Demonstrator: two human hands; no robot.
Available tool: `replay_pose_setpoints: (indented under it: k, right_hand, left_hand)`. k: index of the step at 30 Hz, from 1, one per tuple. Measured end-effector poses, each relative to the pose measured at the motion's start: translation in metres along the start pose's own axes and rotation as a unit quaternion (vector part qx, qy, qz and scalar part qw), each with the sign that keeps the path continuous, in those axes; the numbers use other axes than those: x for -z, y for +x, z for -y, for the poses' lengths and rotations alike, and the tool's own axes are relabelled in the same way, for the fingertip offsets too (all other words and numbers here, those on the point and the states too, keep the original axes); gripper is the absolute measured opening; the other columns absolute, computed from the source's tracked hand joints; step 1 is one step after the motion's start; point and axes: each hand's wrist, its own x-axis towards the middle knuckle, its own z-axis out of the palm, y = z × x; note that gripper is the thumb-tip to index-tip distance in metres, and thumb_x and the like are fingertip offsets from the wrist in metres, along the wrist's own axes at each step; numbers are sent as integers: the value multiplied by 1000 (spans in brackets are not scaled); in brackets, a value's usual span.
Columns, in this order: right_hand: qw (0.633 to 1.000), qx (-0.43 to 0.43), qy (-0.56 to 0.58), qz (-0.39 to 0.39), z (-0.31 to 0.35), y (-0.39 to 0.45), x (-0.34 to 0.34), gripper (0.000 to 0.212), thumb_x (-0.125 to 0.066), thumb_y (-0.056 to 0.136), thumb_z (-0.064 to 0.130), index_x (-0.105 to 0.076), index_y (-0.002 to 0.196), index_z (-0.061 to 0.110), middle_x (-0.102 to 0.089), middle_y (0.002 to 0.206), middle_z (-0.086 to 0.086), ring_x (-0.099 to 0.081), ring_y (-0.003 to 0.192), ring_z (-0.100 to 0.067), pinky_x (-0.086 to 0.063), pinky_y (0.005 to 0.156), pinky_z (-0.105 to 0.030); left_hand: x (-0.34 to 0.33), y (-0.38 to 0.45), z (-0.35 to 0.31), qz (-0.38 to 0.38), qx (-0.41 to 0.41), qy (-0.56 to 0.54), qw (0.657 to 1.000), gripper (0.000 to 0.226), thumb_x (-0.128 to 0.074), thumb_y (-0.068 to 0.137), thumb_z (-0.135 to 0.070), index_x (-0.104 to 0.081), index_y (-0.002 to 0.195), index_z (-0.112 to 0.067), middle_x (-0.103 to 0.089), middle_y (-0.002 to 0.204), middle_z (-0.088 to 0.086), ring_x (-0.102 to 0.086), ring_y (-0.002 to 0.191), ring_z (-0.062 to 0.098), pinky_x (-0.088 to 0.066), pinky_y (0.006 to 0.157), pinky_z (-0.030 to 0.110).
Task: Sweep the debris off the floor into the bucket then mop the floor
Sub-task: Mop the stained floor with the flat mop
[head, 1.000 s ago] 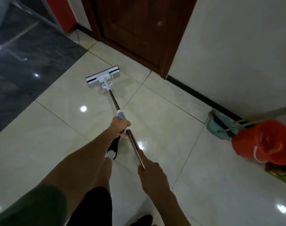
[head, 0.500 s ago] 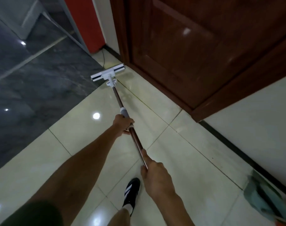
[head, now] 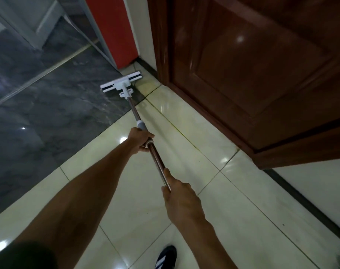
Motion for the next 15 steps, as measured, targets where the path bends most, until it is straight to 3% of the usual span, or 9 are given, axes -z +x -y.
replay_pose_setpoints:
  k: [9,15]
  right_hand:
    - [1000,-18,-11,6,-1,42,-1,56,-38,105,39,-12,155,42,-63,110,-3,-62,94,-15,-52,81,-31]
    - [998,-37,28,29,-6,24,3,55,-33,106,41,-8,155,44,-63,122,-1,-59,109,-15,-52,93,-33]
  left_hand:
    - [-17,45,-16,7,-10,54,998,25,-72,90,-14,-54,104,-4,-68,88,19,-72,53,22,-56,45,32]
    - [-35,30,-13,6,10,91,996,27,-70,90,-9,-53,110,-2,-65,98,19,-71,74,29,-54,39,32]
